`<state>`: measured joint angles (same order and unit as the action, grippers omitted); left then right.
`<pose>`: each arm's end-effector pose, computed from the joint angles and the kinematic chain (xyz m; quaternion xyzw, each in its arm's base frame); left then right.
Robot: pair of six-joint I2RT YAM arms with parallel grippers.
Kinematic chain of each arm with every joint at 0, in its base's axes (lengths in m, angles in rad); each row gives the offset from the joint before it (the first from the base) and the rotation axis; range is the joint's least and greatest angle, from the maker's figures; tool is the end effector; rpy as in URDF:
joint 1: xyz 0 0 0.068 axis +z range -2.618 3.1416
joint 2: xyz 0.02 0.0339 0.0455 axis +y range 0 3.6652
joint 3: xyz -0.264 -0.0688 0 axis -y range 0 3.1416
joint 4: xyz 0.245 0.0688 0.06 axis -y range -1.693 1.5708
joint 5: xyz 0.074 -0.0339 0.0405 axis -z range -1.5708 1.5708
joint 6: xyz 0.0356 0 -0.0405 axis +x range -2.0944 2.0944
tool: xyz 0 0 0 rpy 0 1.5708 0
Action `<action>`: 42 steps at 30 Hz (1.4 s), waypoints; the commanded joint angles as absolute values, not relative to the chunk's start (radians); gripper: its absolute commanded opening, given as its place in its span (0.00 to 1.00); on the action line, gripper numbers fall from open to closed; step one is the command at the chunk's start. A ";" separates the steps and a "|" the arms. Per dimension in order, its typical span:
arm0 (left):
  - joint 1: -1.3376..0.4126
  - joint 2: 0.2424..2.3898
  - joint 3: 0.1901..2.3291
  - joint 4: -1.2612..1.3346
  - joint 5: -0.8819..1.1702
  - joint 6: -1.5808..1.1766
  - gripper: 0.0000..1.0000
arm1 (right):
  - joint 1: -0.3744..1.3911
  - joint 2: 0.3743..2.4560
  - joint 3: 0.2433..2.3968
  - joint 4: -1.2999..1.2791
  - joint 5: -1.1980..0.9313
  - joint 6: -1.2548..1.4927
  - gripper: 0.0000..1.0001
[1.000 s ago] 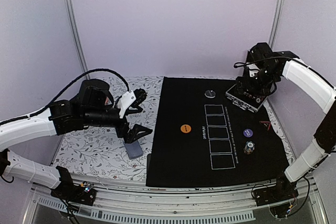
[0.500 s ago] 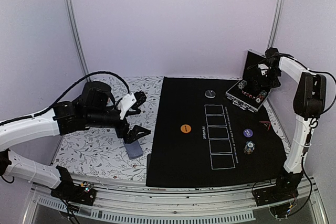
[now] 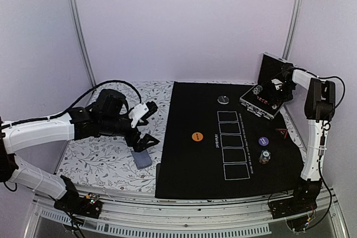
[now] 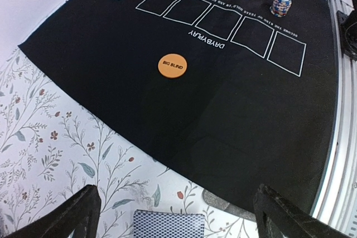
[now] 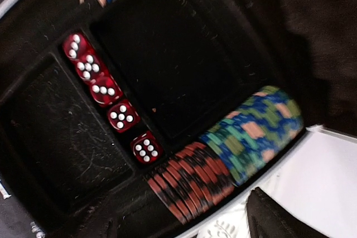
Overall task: Distribute texas hold em gaming equipment
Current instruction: Pick up the pile of poker chips from the chip case.
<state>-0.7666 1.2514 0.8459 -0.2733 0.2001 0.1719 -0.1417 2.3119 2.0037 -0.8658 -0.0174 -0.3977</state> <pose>0.1900 -0.1928 0.2543 0.4444 0.7812 -0.2119 0.3840 0.4874 -0.0689 0.1900 -0.1268 0.9721 -0.0443 0.1922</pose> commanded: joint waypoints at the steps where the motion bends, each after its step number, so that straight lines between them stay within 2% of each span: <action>1: -0.736 1.267 0.851 -0.259 0.235 0.168 0.98 | -0.144 2.357 2.025 -0.847 -0.003 -0.424 0.74; 11: -0.720 1.270 0.851 -0.257 0.247 0.167 0.98 | -0.143 2.401 2.027 -0.843 0.002 -0.433 0.68; 19: -0.718 1.276 0.850 -0.259 0.253 0.165 0.98 | -0.134 2.392 2.028 -0.830 0.085 -0.422 0.65; 25: -0.715 1.284 0.851 -0.259 0.266 0.165 0.98 | -0.123 2.341 2.017 -0.787 0.144 -0.426 0.65; 29: -0.710 1.285 0.851 -0.259 0.269 0.163 0.98 | -0.111 2.314 2.002 -0.760 0.188 -0.439 0.70; 36: -0.707 1.288 0.851 -0.260 0.281 0.162 0.98 | -0.101 2.330 2.002 -0.746 0.196 -0.455 0.70; 42: -0.704 1.289 0.851 -0.260 0.284 0.160 0.98 | -0.101 2.392 2.000 -0.789 0.151 -0.450 0.63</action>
